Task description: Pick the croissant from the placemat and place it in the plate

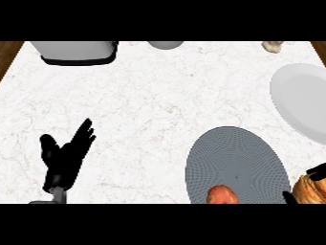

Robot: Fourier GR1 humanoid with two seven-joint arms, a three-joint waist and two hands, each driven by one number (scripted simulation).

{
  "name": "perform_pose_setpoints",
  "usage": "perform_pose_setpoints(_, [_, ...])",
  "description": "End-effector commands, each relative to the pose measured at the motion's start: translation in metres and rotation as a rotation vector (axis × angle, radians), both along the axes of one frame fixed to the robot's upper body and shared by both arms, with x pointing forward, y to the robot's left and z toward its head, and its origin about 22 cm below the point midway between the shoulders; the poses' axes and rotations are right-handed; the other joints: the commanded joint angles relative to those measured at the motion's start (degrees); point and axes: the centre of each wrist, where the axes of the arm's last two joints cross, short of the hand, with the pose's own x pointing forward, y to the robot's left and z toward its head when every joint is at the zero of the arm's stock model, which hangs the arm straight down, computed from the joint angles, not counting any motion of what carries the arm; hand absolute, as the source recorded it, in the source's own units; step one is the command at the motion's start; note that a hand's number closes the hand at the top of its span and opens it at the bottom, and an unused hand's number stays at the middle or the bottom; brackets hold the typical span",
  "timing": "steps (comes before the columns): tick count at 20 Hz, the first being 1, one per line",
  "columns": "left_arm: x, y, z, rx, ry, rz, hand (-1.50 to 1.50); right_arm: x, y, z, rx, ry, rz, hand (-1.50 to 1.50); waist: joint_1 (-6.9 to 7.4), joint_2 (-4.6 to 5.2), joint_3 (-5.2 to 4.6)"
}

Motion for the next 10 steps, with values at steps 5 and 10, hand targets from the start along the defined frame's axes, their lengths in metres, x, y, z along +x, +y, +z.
perform_pose_setpoints(5, [0.009, -0.018, 0.003, 0.007, -0.026, -0.014, 0.00, 0.061, -0.089, 0.003, 0.090, -0.093, -0.123, 1.50, 0.94, 0.20, -0.01])
perform_pose_setpoints(10, [0.004, 0.001, 0.008, 0.010, -0.018, -0.021, 0.00, 0.109, -0.117, -0.021, 0.072, -0.151, -0.270, 1.50, 2.02, 0.39, 0.06])
